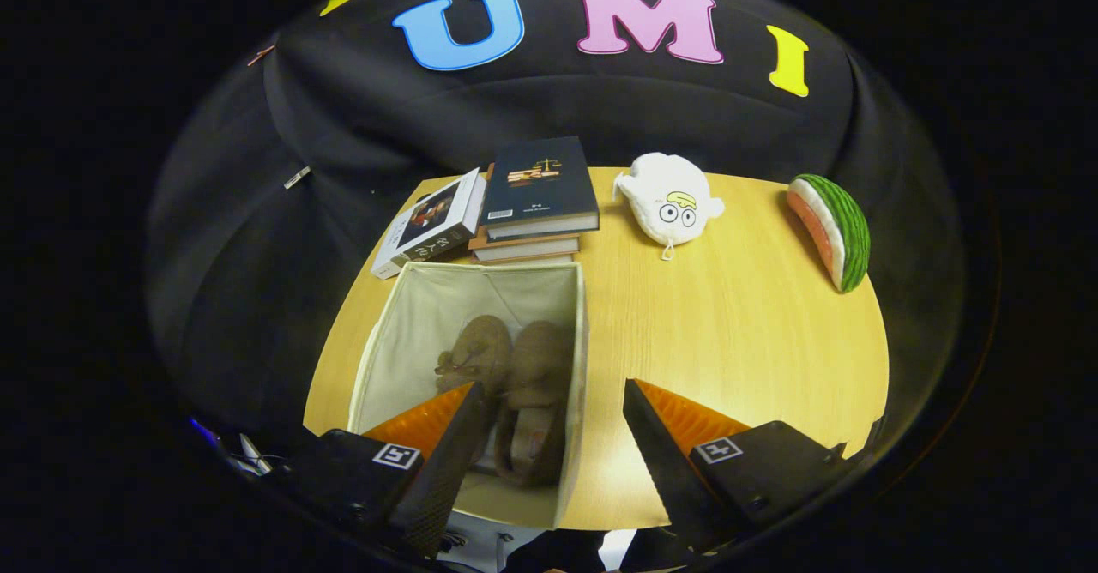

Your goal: Open the storage box then place both shoes into the box .Put the left shoe in first, then the right shoe, with the right side of both shoes facing outward in a uniform manner.

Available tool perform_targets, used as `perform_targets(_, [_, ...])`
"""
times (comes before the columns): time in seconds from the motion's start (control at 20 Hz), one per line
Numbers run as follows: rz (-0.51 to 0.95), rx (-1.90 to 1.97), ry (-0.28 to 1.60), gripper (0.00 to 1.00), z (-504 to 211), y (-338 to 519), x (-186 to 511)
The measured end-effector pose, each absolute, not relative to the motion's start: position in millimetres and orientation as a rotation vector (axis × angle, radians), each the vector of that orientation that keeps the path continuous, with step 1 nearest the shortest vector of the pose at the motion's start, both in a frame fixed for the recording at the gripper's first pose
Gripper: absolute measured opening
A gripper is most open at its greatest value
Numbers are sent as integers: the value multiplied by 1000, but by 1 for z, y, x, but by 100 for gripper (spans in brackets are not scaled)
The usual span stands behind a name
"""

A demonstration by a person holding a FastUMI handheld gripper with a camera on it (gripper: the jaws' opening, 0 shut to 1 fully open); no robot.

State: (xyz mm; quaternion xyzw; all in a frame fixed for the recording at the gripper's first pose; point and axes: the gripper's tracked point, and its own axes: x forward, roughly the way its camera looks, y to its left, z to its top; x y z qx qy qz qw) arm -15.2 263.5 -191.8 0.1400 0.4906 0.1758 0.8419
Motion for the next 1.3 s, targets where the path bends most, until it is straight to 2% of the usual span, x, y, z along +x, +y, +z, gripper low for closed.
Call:
perform_targets(0.2, [326,293,1017,99,-200,211,-9])
perform_targets(0.5, [243,224,836,99,-199,135,18])
perform_targets(1.1, [84,170,362,98,-109,26,40])
perform_targets(1.3, [47,150,283,97,-84,8,38])
